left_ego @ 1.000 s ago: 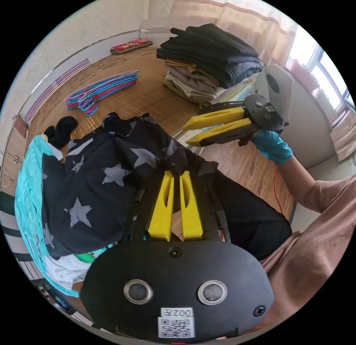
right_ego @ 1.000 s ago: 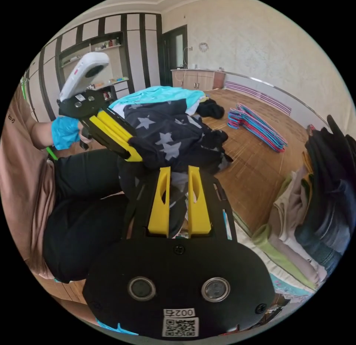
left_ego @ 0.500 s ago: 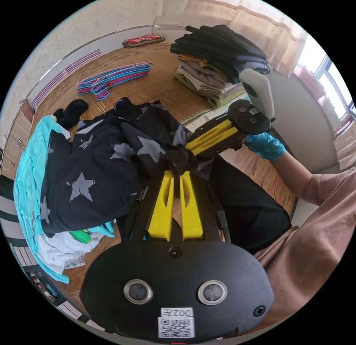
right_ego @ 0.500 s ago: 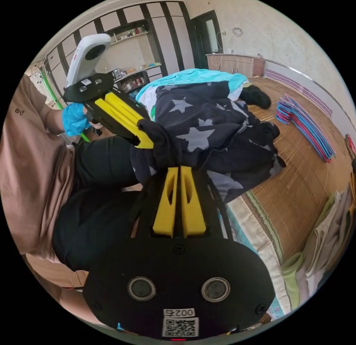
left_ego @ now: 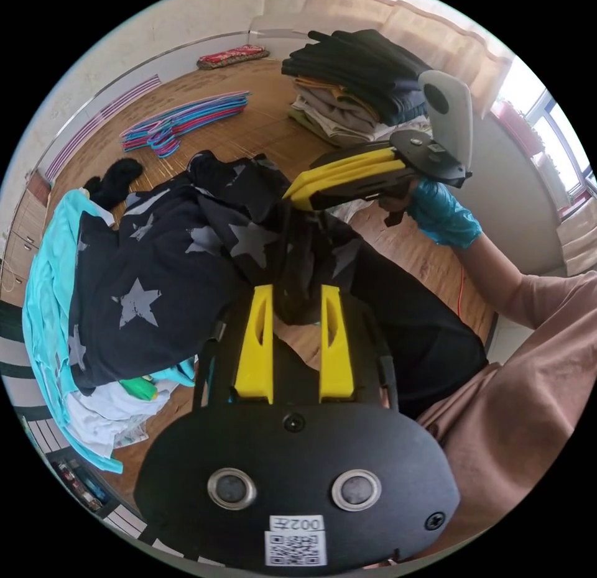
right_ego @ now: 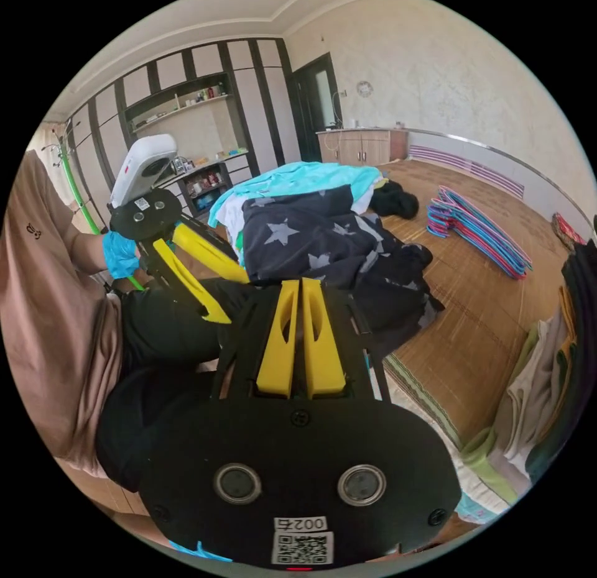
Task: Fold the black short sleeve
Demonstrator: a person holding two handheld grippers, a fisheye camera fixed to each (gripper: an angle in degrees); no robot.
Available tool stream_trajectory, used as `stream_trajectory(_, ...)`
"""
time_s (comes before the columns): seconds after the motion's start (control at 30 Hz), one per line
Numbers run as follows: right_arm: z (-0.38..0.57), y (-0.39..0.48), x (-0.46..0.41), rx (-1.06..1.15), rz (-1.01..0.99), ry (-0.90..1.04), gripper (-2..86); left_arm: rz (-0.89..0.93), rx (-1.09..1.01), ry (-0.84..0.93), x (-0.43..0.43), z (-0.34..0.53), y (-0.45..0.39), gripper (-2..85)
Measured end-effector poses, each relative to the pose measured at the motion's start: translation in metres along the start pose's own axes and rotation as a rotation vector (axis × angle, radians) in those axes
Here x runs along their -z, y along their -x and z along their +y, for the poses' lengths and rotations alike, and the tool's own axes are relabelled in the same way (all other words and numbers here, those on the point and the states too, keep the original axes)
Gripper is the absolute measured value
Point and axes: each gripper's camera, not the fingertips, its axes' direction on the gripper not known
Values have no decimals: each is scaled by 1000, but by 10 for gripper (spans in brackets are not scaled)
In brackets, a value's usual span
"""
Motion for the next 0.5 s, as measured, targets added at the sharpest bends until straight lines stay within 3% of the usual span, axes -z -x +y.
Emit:
stream_trajectory(0.17, -28, 3, 4, 58, -59, -64, -5, -88, -41, -32, 7, -16, -9, 113)
stream_trajectory(0.3, -39, 0, 11, 78, -94, -103, 5, -128, -12, -61, 1, -24, -8, 38)
stream_trajectory(0.5, -32, -11, 26, 47, 5, 9, 109, -140, 67, -117, 9, -18, -2, -7)
